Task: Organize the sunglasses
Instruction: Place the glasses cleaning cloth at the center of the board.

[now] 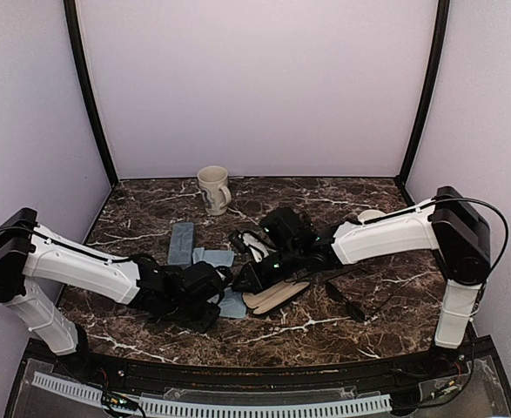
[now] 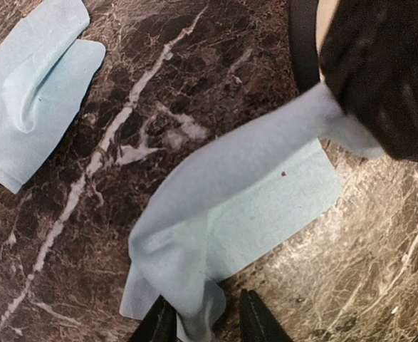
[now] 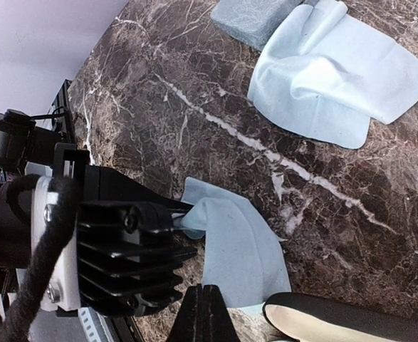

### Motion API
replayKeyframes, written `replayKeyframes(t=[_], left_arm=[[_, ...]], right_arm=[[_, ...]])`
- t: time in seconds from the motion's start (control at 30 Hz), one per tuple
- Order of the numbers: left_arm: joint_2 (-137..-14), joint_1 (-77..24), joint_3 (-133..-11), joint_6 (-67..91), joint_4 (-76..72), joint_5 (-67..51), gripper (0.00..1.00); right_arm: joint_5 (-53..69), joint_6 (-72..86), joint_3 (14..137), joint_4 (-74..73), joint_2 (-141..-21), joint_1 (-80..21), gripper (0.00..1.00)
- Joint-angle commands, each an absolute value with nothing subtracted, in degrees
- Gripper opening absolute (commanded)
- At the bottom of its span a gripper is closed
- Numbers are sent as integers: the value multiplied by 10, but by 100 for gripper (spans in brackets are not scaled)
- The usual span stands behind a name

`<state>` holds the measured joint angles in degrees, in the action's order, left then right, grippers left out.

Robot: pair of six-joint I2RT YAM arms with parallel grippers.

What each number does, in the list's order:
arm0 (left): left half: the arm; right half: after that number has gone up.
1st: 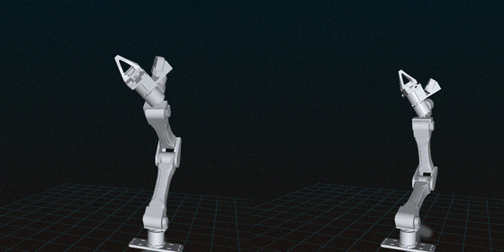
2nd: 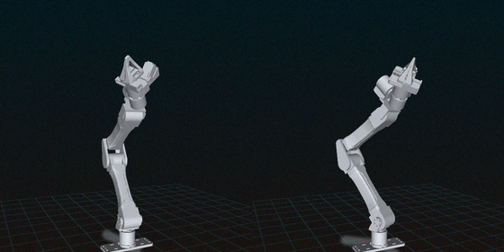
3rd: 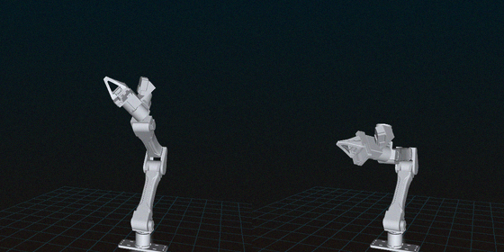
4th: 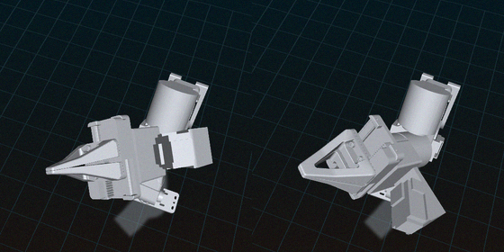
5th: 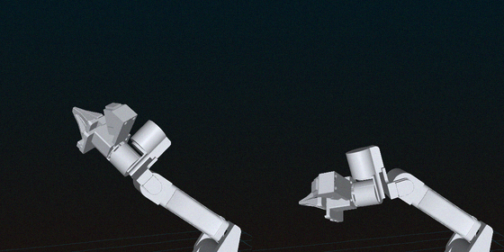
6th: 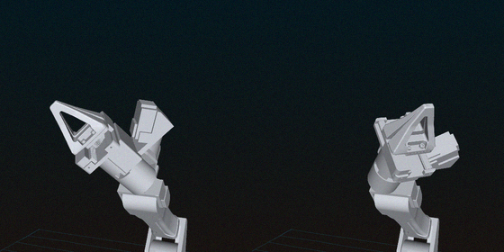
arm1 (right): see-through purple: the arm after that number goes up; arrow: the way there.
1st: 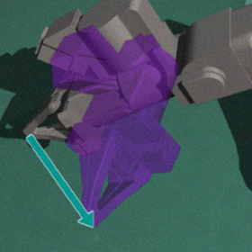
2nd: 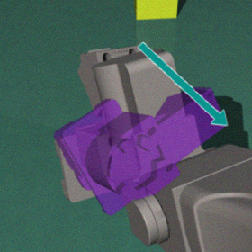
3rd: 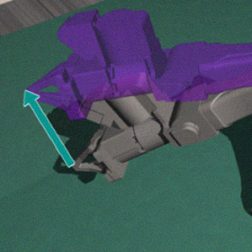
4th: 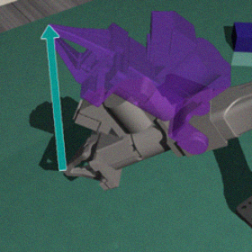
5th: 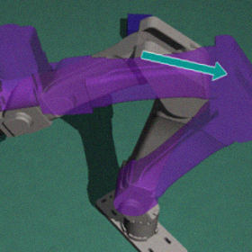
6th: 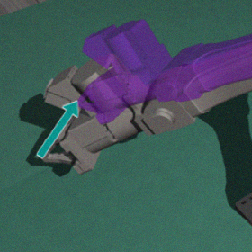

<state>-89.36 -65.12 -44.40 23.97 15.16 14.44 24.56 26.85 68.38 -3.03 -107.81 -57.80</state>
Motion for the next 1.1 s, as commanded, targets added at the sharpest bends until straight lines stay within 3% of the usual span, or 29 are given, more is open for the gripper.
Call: replayKeyframes(t=[0.0,0.27,0.73,0.9,1.07], left_arm=[[-903,-652,-463,226,174,185,30],[-908,-630,-457,237,160,175,19],[-838,-561,-388,286,57,51,24],[-798,-547,-367,285,29,13,32],[-747,-544,-353,264,25,19,49]], right_arm=[[255,268,703,-11,-1088,-569,0],[253,265,704,-16,-1093,-561,0],[251,252,722,-33,-1092,-559,0],[263,249,732,-34,-1087,-558,0],[284,264,740,-18,-1071,-558,0]])
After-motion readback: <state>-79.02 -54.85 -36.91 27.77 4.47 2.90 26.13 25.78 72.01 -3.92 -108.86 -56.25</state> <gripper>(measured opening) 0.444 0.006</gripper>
